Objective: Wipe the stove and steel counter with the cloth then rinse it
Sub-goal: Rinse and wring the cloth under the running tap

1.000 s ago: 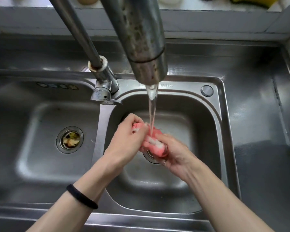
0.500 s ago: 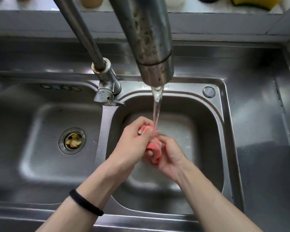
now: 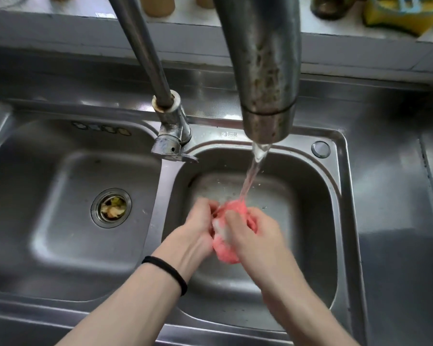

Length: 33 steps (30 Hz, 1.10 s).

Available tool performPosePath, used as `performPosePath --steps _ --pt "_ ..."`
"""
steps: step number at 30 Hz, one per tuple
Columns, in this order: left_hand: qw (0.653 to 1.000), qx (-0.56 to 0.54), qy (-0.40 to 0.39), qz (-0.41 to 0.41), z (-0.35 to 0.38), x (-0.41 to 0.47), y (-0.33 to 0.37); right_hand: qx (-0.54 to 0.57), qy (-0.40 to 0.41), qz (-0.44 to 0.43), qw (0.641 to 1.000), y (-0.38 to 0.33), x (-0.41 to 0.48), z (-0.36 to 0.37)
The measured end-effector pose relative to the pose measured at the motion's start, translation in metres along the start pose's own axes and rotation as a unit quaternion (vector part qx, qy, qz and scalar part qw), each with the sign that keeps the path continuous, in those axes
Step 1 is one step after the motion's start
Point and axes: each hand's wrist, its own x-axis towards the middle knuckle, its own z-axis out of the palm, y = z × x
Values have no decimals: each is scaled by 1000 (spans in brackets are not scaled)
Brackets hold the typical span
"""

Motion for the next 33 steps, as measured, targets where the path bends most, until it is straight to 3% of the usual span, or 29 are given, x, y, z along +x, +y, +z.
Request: performPosePath --steps 3,5,6,8,9,12,13,15,17,19,21,23,26,31,33 --pt "998 48 -32 40 6 4 -8 -207 97 -87 970 -11 -17 13" --pt "991 96 -33 93 13 -4 -13 -260 142 -142 944 -13 -20 21" --pt "978 157 5 140 12 -8 -10 -275 167 -170 932 -13 -20 24" --pt "975 151 9 163 18 -9 -17 -304 223 -233 896 -6 -11 29" --pt "979 124 -21 157 18 -9 -22 -315 240 -262 880 -3 -7 31" --pt "984 101 36 145 9 -13 -14 -354 269 -305 842 6 8 29" --pt "991 82 29 105 7 -18 -9 -367 278 -305 834 10 14 26" --pt "990 112 -24 83 9 -19 -14 -384 260 -261 847 15 25 21" --pt "997 32 -12 62 13 -19 -15 -389 208 -160 883 20 39 15" --pt "993 63 -9 99 14 -21 -18 -369 170 -62 912 28 59 5" --pt "989 74 2 126 14 -22 -21 -252 113 29 961 33 74 -3" --pt "986 83 -4 146 14 -24 -21 -68 70 115 989 37 84 -8" --pt "981 82 -23 175 5 -23 -17 125 47 190 973 38 88 -14" --pt "983 58 20 175 -12 -8 -9 178 5 201 963 25 76 -20" --pt "988 41 21 150 -11 -1 -10 169 1 166 972 15 66 -19"
